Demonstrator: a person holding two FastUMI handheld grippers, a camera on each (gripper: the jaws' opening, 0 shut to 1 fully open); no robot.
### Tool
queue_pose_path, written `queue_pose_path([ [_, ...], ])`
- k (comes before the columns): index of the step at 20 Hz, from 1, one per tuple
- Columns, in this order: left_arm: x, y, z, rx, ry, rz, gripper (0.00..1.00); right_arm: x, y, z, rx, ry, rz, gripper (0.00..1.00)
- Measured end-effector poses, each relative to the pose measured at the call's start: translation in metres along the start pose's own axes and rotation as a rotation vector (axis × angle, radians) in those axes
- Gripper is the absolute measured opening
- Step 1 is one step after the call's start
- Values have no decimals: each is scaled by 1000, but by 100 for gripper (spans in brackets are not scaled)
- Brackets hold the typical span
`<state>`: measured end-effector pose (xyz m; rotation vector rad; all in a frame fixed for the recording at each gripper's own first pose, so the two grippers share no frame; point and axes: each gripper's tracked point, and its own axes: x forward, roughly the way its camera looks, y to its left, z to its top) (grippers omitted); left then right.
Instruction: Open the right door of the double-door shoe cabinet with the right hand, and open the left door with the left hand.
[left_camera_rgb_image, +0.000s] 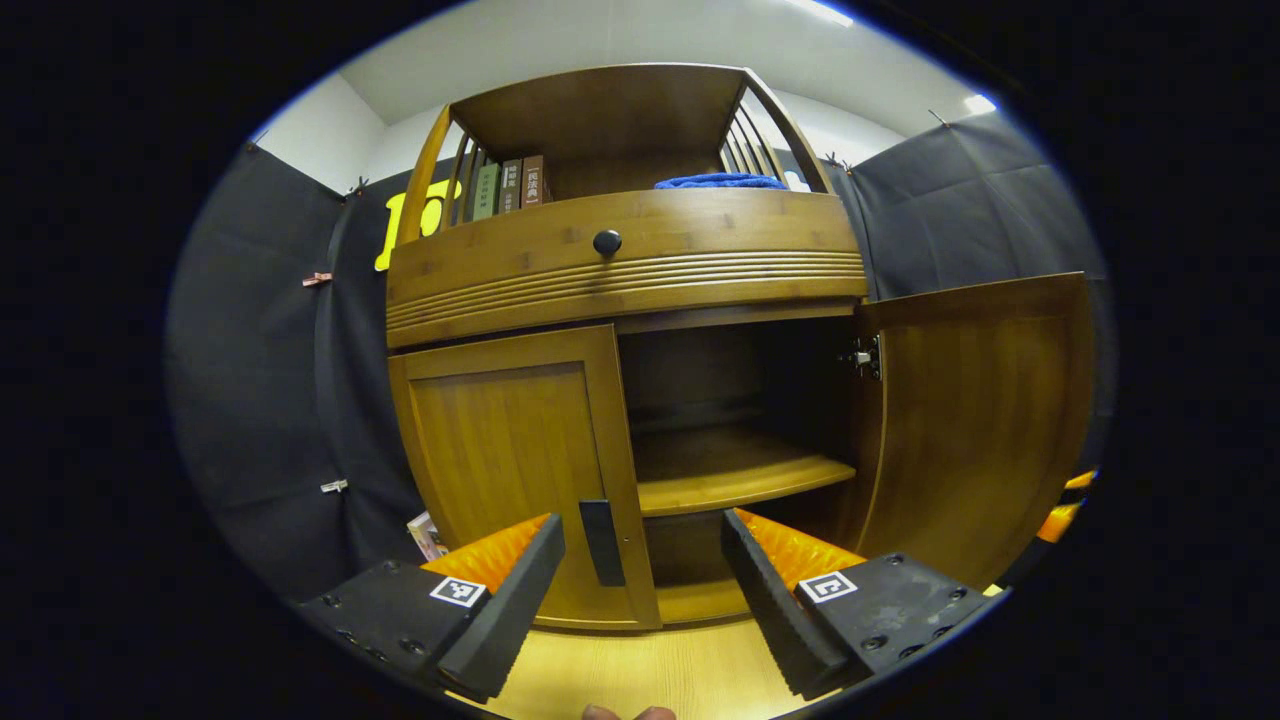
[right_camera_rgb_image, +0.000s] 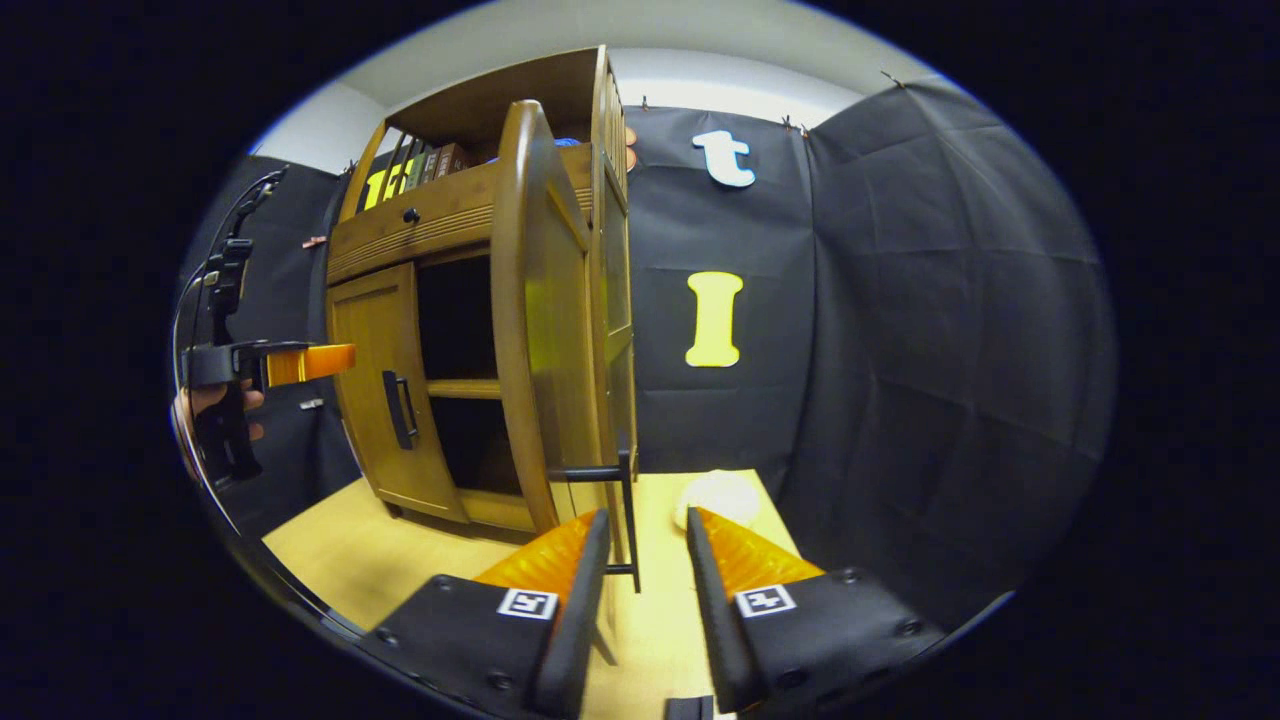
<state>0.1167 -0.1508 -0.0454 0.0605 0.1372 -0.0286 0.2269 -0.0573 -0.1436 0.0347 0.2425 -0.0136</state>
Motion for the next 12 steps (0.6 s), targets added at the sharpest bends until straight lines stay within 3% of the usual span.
queue_pose_path([
  [4,30,10,-15,-25,8,-8,99,-4,-5,7,27,-30,-70,100],
  [5,41,15,-20,-25,13,-3,98,-4,-8,10,32,-39,-94,96],
  [7,64,26,-36,-27,32,6,98,-4,-13,13,36,-53,-130,99],
  [8,75,29,-46,-39,46,4,97,-5,-16,14,37,-59,-145,95],
  [12,114,36,-79,-62,97,-5,94,-11,-24,15,31,-64,-196,100],
])
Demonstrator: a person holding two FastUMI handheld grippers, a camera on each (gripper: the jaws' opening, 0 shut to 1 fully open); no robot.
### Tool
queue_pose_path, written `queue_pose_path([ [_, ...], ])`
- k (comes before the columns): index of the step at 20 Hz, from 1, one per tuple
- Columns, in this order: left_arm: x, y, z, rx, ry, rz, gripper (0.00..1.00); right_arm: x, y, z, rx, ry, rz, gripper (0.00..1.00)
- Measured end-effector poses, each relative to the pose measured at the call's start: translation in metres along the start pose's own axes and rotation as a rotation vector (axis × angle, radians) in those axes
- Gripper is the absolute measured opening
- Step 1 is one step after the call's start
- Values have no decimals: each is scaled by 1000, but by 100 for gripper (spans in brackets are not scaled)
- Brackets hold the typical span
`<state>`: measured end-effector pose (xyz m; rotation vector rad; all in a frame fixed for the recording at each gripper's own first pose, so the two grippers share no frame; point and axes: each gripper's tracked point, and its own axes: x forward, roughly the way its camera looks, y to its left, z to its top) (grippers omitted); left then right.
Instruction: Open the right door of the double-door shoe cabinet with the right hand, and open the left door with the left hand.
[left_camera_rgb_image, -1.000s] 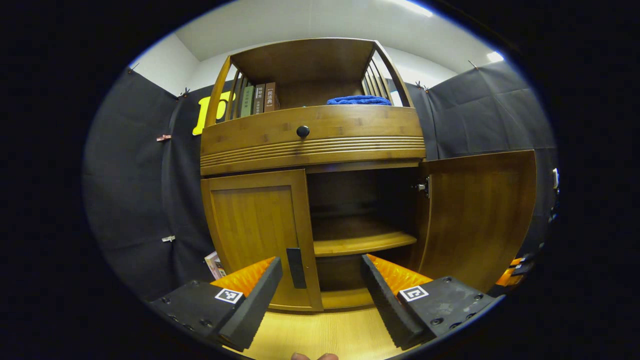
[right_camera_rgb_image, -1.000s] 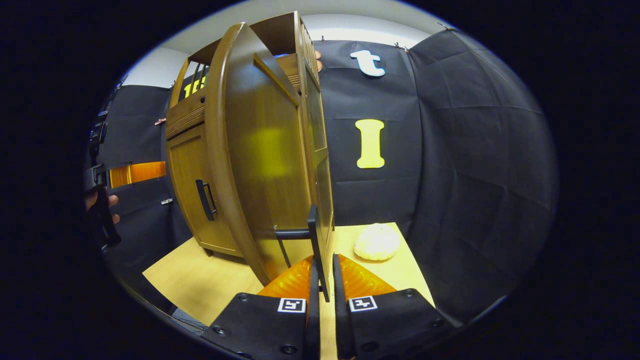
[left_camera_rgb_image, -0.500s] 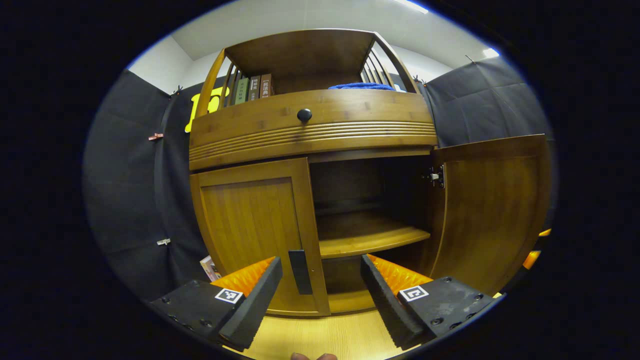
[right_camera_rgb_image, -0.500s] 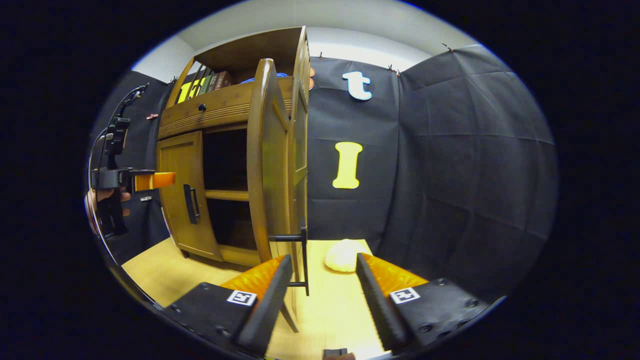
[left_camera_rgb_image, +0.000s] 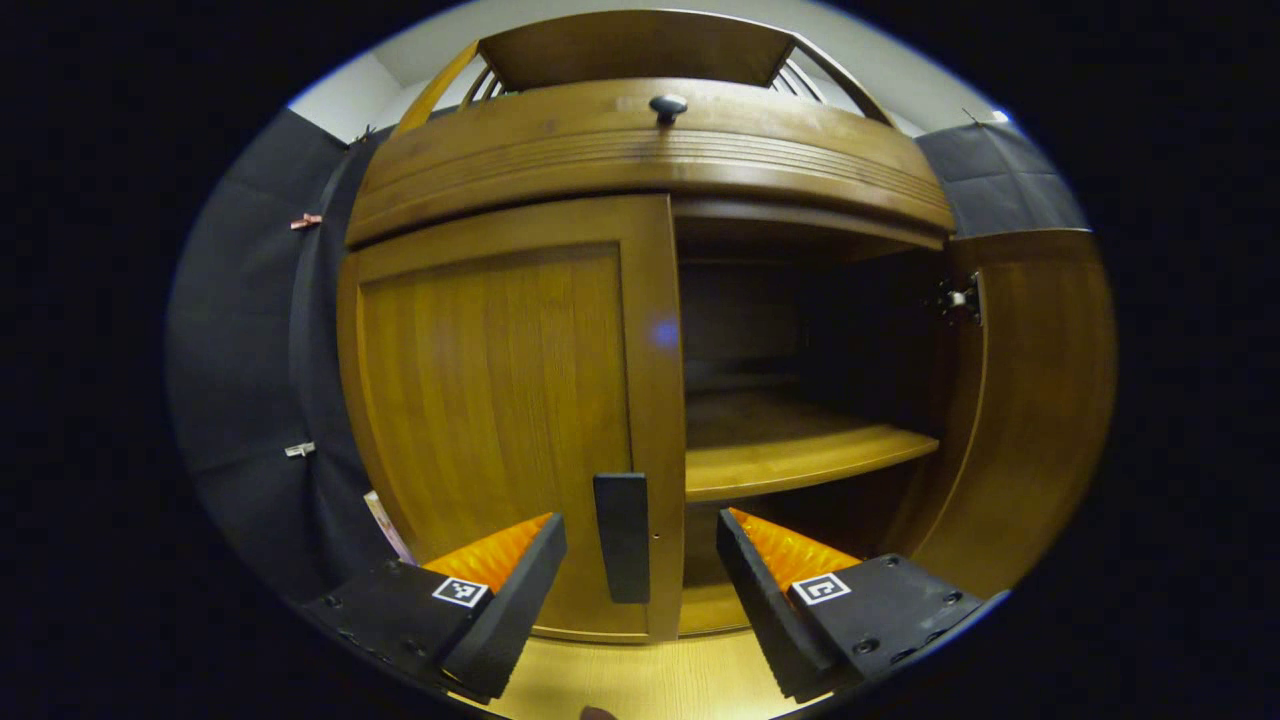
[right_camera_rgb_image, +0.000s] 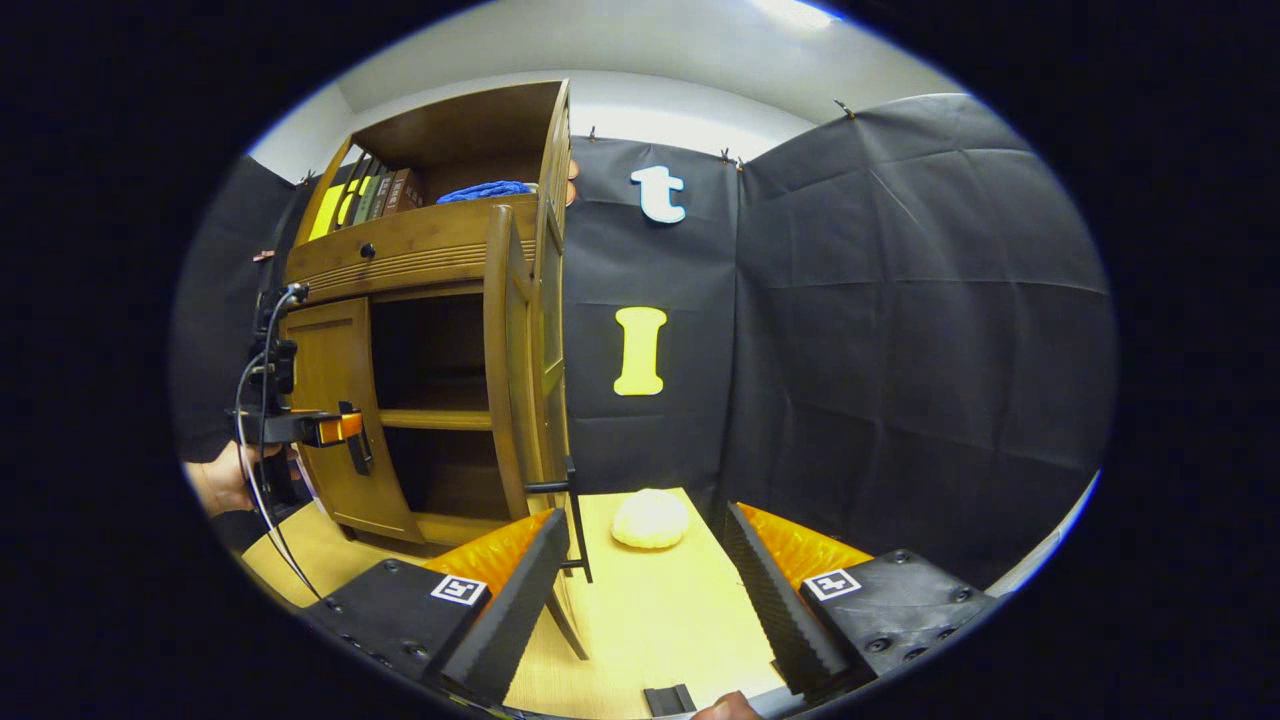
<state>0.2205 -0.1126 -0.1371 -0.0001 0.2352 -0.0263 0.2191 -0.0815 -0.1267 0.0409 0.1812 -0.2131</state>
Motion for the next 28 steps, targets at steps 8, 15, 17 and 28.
queue_pose_path([
  [8,34,7,-13,-7,28,-18,58,-4,-12,2,-4,-2,-85,95],
  [15,36,5,-16,-1,38,-31,34,-10,-16,3,-13,-3,-115,99],
  [17,35,5,-17,-7,43,-34,33,-11,-16,3,-13,-3,-120,99],
  [28,26,11,-8,-20,38,-73,30,-10,6,14,-36,-46,-50,99],
])
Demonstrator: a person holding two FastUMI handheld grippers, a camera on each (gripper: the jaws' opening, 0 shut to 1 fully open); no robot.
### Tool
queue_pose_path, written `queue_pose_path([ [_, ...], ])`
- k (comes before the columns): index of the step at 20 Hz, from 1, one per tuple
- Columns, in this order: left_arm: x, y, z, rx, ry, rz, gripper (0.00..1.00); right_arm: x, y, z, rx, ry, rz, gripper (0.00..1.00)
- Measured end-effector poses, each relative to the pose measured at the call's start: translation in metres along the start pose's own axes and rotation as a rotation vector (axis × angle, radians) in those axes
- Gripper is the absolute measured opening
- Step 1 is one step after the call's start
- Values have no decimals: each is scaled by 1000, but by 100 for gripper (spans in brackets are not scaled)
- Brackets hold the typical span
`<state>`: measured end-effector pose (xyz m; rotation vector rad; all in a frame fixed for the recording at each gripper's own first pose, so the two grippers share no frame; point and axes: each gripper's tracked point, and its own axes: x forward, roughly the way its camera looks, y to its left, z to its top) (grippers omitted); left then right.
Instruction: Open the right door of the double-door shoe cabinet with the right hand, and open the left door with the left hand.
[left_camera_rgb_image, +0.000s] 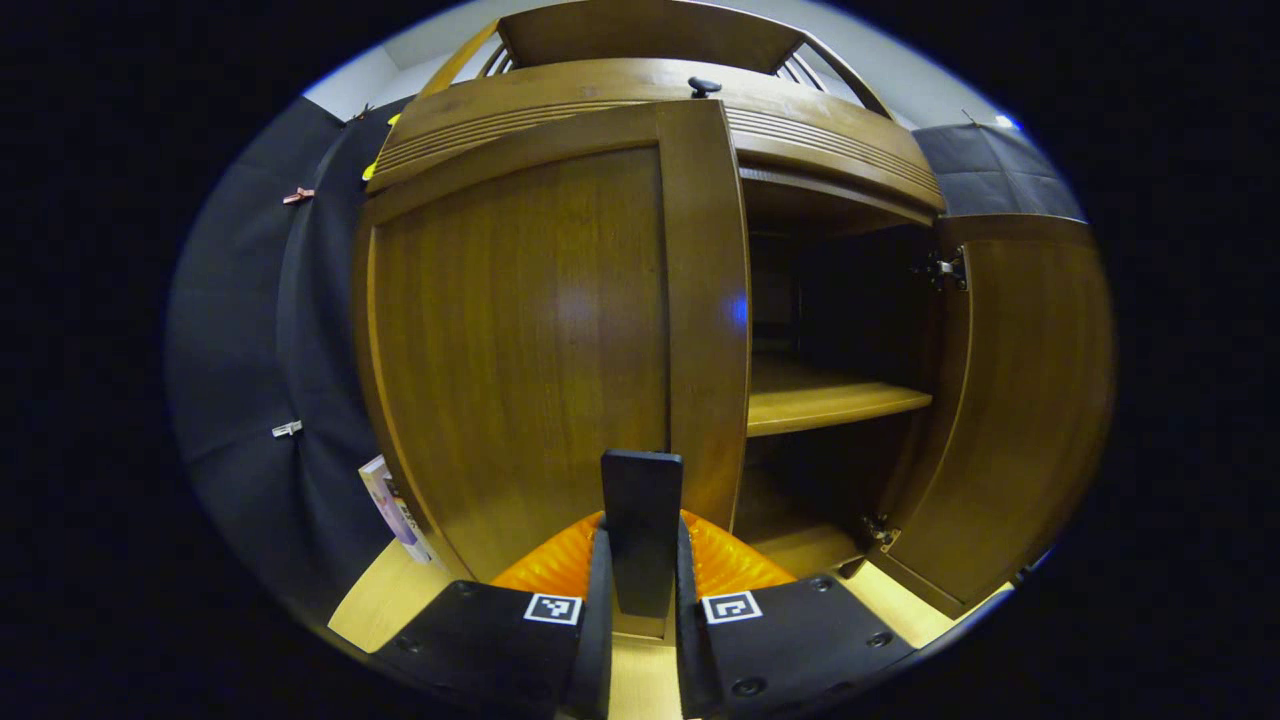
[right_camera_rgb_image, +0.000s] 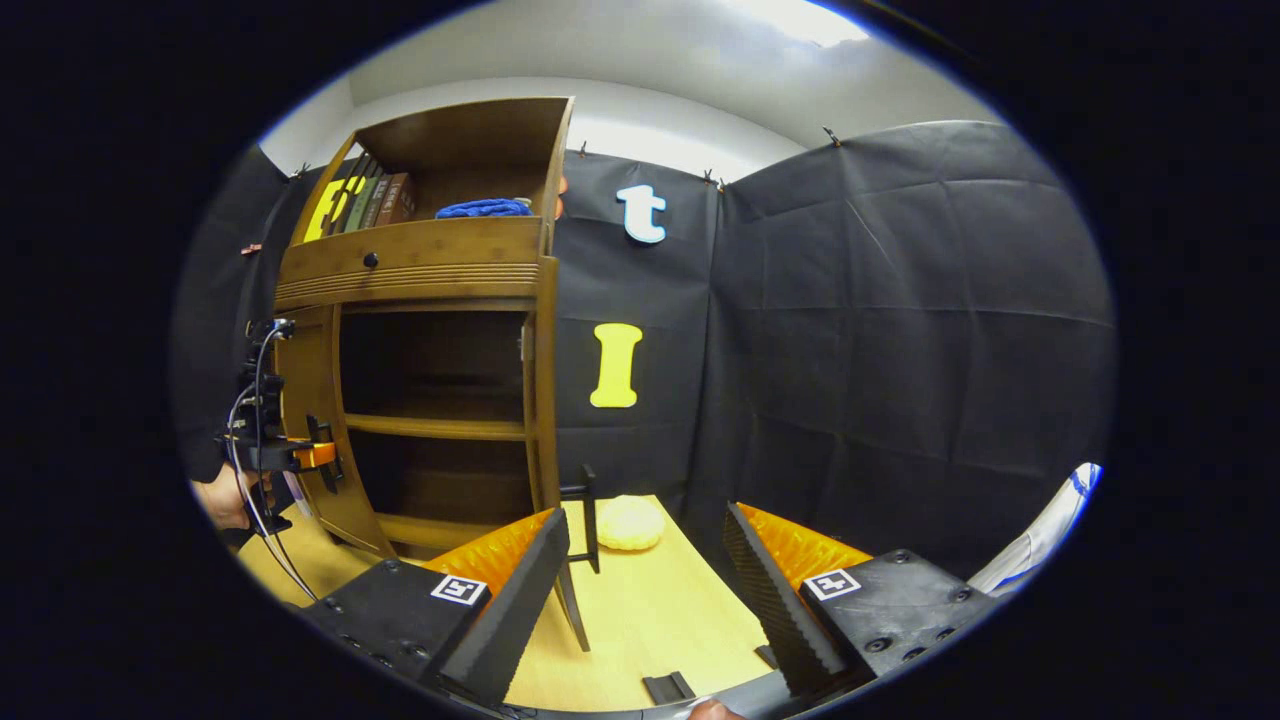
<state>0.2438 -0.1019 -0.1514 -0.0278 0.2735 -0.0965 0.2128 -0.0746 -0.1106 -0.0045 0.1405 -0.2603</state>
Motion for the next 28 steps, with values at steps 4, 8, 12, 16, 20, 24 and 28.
queue_pose_path([
  [4,2,4,-3,5,-7,1,28,-2,16,1,-26,-4,61,99],
  [8,4,1,-4,7,-14,7,28,-3,38,4,-38,-17,135,98],
  [12,-5,7,-1,-6,-28,9,25,-5,60,1,-6,-9,200,96],
  [16,-6,10,3,-10,-33,24,24,-12,80,-3,31,14,248,98],
  [20,-11,18,0,-35,-42,41,21,-17,92,-6,34,25,285,98],
  [24,-13,25,3,-15,-58,45,18,-21,99,-10,34,37,308,98],
  [28,-13,37,6,6,-72,69,18,-23,102,-12,41,40,311,98],
])
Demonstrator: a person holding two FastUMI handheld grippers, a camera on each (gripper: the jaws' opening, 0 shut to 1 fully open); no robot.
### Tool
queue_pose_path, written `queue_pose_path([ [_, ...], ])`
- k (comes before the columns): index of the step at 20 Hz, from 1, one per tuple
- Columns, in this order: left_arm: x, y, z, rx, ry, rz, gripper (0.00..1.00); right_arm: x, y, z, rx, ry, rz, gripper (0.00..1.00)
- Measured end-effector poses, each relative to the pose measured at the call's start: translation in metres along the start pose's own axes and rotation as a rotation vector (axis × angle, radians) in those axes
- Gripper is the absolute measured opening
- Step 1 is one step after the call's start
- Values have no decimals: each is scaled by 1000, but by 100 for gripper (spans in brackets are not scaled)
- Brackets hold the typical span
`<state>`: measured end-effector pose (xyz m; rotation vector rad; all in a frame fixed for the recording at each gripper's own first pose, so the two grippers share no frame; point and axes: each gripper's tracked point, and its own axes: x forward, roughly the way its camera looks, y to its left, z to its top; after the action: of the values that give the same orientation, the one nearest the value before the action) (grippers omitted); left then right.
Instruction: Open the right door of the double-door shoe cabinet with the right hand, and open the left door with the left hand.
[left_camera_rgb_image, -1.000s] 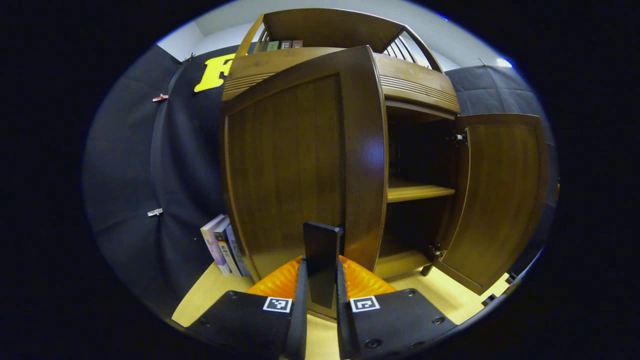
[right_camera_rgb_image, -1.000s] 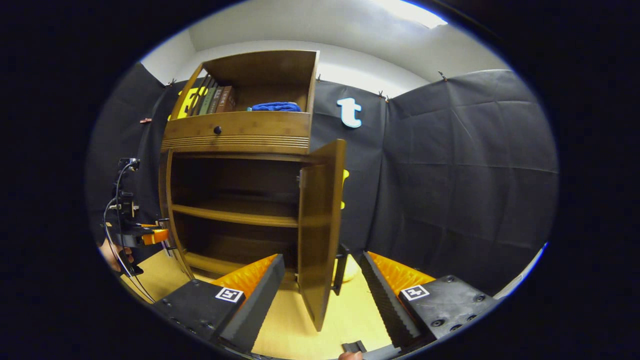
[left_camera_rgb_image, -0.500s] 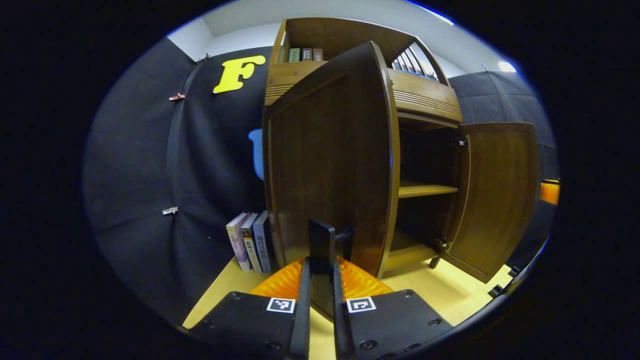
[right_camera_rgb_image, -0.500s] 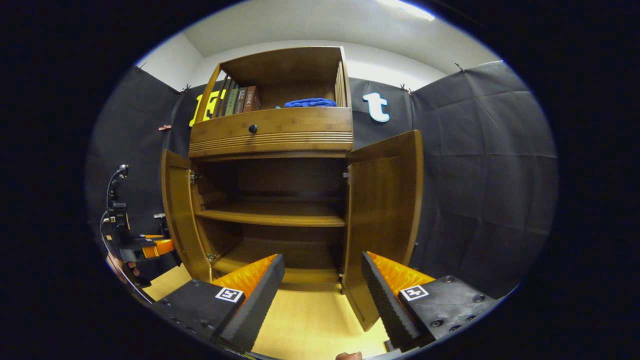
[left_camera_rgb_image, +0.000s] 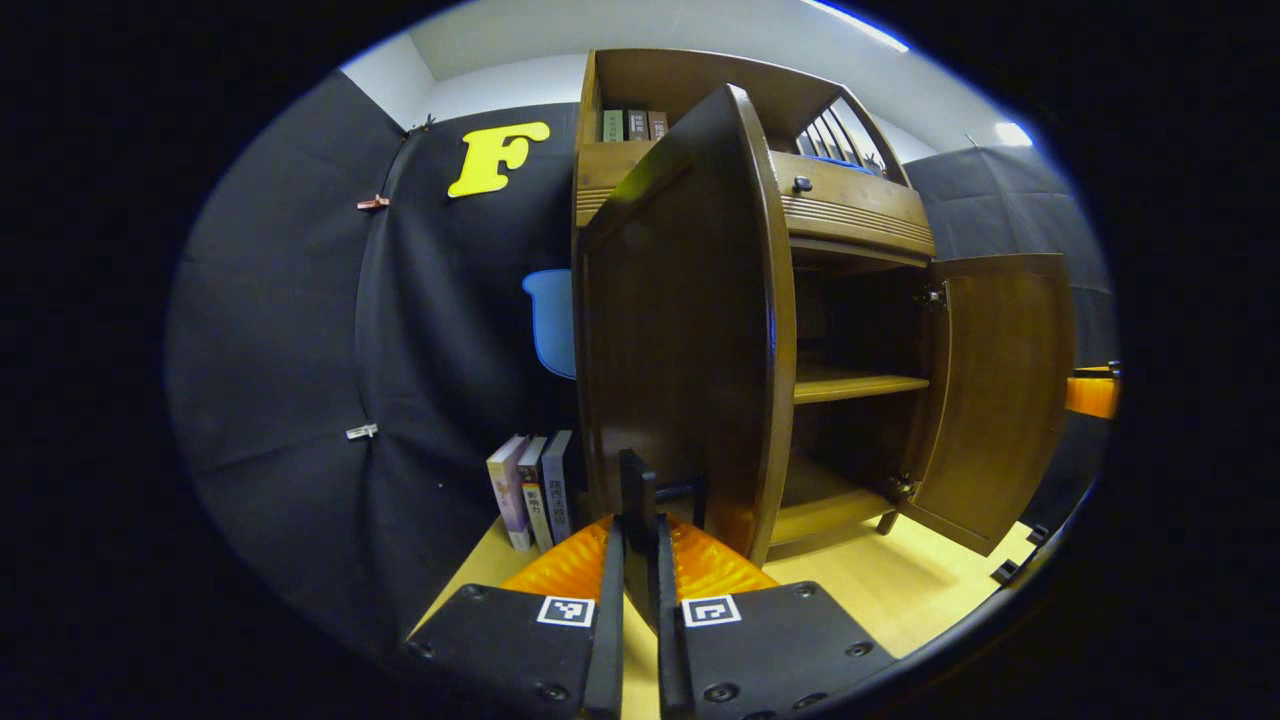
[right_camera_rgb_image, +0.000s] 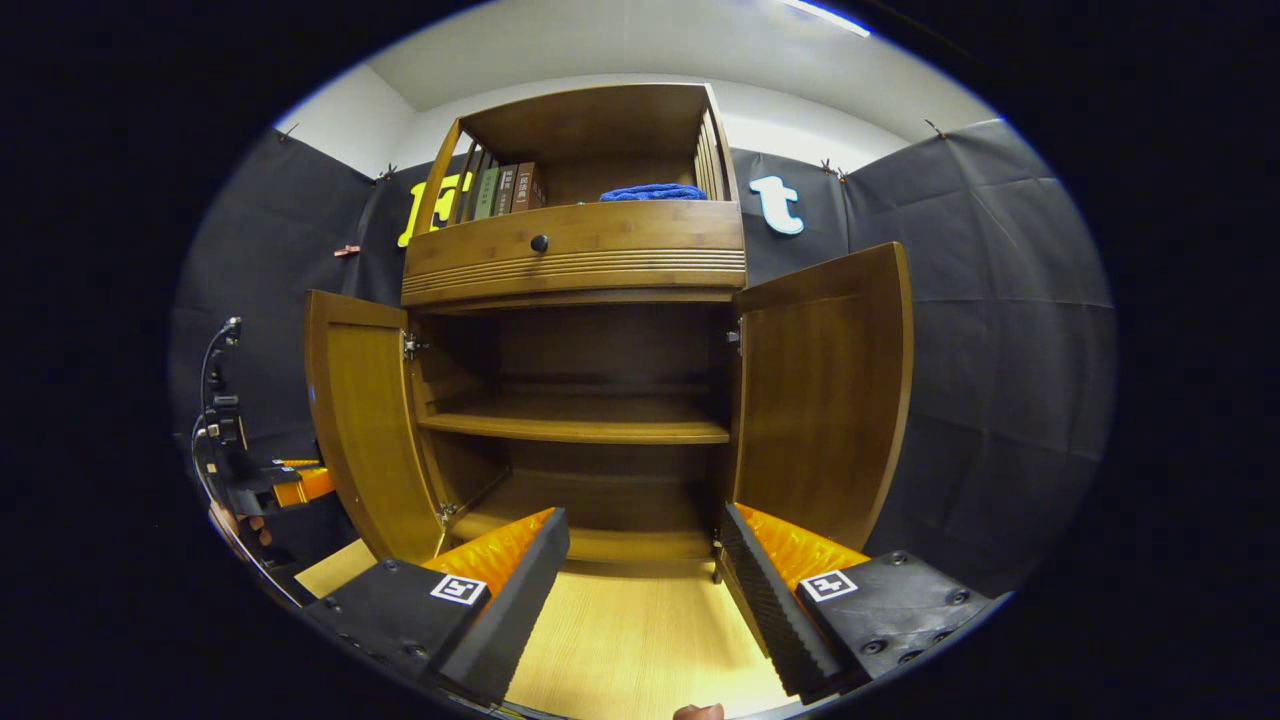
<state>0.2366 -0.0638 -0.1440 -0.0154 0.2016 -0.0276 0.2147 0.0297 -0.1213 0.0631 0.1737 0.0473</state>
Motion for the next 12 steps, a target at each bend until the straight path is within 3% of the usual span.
queue_pose_path([
  [4,0,15,0,-4,-1,54,17,0,0,-1,-2,0,-1,98],
  [5,0,17,-1,-14,-2,55,5,0,0,0,-3,1,-1,98],
  [6,-1,15,0,-23,-2,52,12,2,-1,-1,-1,5,-7,98],
  [12,0,12,0,-69,-10,18,12,10,-1,0,18,3,-14,98],
])
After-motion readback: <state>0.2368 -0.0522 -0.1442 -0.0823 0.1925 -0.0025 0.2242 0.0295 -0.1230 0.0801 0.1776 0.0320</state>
